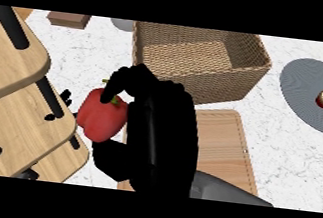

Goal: Pick the bell pepper from the cutting board and place it in the basket

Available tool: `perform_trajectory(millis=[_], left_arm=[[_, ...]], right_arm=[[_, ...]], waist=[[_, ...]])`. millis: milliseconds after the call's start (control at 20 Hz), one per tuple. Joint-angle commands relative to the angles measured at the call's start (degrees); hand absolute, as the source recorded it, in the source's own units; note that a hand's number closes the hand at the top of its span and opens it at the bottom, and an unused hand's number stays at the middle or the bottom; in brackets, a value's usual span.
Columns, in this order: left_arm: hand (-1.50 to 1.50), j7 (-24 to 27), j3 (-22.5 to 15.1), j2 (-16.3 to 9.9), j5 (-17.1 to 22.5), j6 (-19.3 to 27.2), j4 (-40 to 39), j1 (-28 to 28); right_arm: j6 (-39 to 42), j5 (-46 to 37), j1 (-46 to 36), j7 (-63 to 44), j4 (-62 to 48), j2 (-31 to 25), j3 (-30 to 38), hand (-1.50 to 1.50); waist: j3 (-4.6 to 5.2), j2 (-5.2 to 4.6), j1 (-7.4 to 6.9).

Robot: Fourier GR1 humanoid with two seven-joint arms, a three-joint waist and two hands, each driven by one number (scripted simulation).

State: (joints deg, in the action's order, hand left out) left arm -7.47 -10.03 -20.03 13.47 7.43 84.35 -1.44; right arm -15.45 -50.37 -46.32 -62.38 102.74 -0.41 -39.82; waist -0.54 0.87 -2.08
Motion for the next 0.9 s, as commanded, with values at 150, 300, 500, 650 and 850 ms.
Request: perform_trajectory(millis=[150, 300, 500, 650, 850], left_arm=[[0.0, -4.61, -1.44, 0.18, -0.07, -0.02, -5.26, -4.17], [0.0, -4.95, -1.97, 0.65, -0.61, 0.85, -4.34, -4.71], [0.0, -5.43, -0.54, -0.53, 0.6, -0.38, -5.04, -4.06], [0.0, -6.08, -0.24, -0.51, 0.25, 0.96, -3.68, -4.68], [0.0, -5.2, -0.87, 0.23, 0.46, 0.15, -5.17, -5.21]], right_arm=[[0.87, 3.29, -13.93, -11.04, -5.55, 0.39, 11.69, 1.5], [2.73, 4.71, -18.58, -10.22, -11.79, 0.39, 15.73, 1.5], [2.8, 5.8, -21.66, -6.0, -18.65, 0.39, 19.69, 1.5], [2.49, 6.23, -21.3, -1.77, -23.38, 0.4, 21.81, 1.5], [1.31, 6.33, -22.79, 1.78, -28.97, 0.39, 23.41, 1.5]], waist=[[0.73, -0.81, 0.34], [0.71, -0.98, 0.09], [0.67, -1.29, 0.5], [0.59, -1.34, 0.59], [0.64, -1.59, 0.52]])
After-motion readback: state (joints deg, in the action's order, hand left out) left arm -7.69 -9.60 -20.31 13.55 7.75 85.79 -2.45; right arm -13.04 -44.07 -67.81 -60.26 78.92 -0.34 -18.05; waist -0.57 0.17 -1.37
